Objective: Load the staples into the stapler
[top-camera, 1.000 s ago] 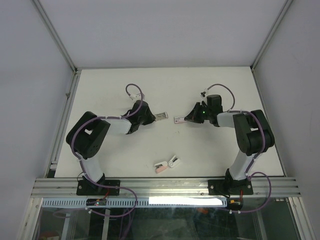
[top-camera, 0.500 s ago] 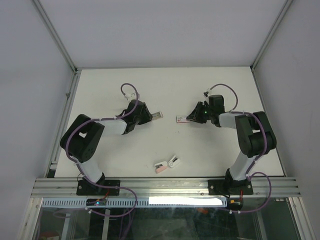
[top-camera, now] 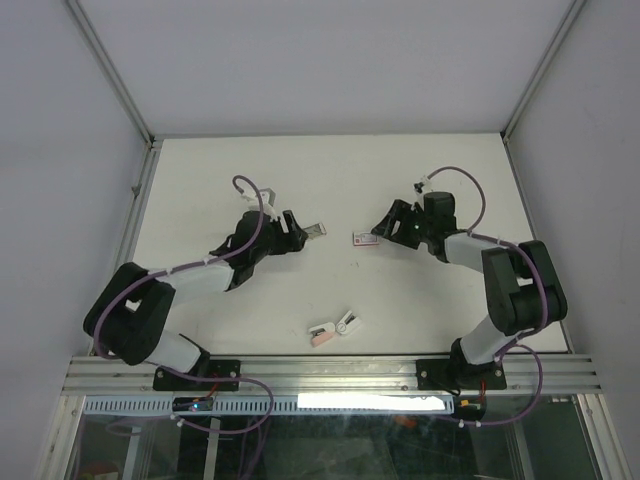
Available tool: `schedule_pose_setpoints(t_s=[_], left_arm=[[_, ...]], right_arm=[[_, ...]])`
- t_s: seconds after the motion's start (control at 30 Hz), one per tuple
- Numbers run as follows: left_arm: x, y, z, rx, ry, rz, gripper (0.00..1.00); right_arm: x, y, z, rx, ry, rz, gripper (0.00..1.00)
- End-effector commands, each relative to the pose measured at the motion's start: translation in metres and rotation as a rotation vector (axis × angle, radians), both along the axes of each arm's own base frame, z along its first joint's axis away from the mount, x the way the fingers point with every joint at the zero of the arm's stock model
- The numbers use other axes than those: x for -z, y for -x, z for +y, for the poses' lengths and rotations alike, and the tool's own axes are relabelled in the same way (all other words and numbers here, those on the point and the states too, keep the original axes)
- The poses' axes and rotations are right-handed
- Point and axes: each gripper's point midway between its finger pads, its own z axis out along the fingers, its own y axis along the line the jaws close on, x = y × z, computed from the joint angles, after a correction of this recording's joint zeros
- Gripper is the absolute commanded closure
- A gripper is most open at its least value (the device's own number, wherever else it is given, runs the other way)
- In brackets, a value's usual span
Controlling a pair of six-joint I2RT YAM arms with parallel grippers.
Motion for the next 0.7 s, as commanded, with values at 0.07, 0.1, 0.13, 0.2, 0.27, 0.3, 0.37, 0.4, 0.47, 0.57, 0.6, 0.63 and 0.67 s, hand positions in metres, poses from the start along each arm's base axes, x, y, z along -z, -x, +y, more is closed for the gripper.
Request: schedule_pose_setpoints(t_s=[0.07, 0.1, 0.13, 0.2, 0.27, 0.3, 0.37, 0.4, 0.47, 0.57, 0.6, 0.63, 0.67], left_arm=[[-0.060, 0.051, -0.041, 0.303, 0.098, -0.257, 0.31], [-0.062, 0.063, -0.046, 0.346, 0.118, -0.268, 0.33], [-0.056, 0.077, -0.048, 0.379, 0.124, -0.260, 0.34], [-0.052, 0.100, -0.055, 0.438, 0.136, -0.251, 0.35], [-0.046, 0.121, -0.063, 0.492, 0.131, -0.232, 0.36], [-0.044, 0.130, -0.067, 0.514, 0.125, -0.222, 0.38], [-0.036, 0.146, -0.073, 0.553, 0.095, -0.193, 0.40], [-0.032, 0.154, -0.076, 0.573, 0.075, -0.183, 0.41], [-0.025, 0.165, -0.079, 0.594, 0.025, -0.167, 0.42], [-0.015, 0.177, -0.079, 0.604, -0.038, -0.138, 0.47], [-0.012, 0.179, -0.079, 0.603, -0.051, -0.127, 0.49], [-0.008, 0.183, -0.078, 0.608, -0.066, -0.111, 0.52], [-0.006, 0.187, -0.078, 0.611, -0.075, -0.101, 0.53]], right_arm=[[-0.043, -0.014, -0.010, 0.026, 0.032, -0.182, 0.28], [-0.047, -0.013, -0.008, 0.015, 0.026, -0.193, 0.28], [-0.053, -0.011, -0.006, -0.002, 0.018, -0.206, 0.28], [-0.065, -0.003, 0.002, -0.057, -0.006, -0.220, 0.28], [-0.073, 0.008, 0.008, -0.098, -0.017, -0.217, 0.28], [-0.074, 0.017, 0.012, -0.114, -0.022, -0.210, 0.28], [-0.077, 0.034, 0.019, -0.149, -0.023, -0.210, 0.28], [-0.079, 0.042, 0.023, -0.167, -0.020, -0.212, 0.28], [-0.080, 0.055, 0.028, -0.189, -0.011, -0.208, 0.28], [-0.082, 0.070, 0.030, -0.206, -0.020, -0.203, 0.28], [-0.082, 0.072, 0.030, -0.206, -0.022, -0.199, 0.28], [-0.082, 0.074, 0.030, -0.206, -0.024, -0.199, 0.28], [-0.082, 0.076, 0.030, -0.205, -0.025, -0.197, 0.28]])
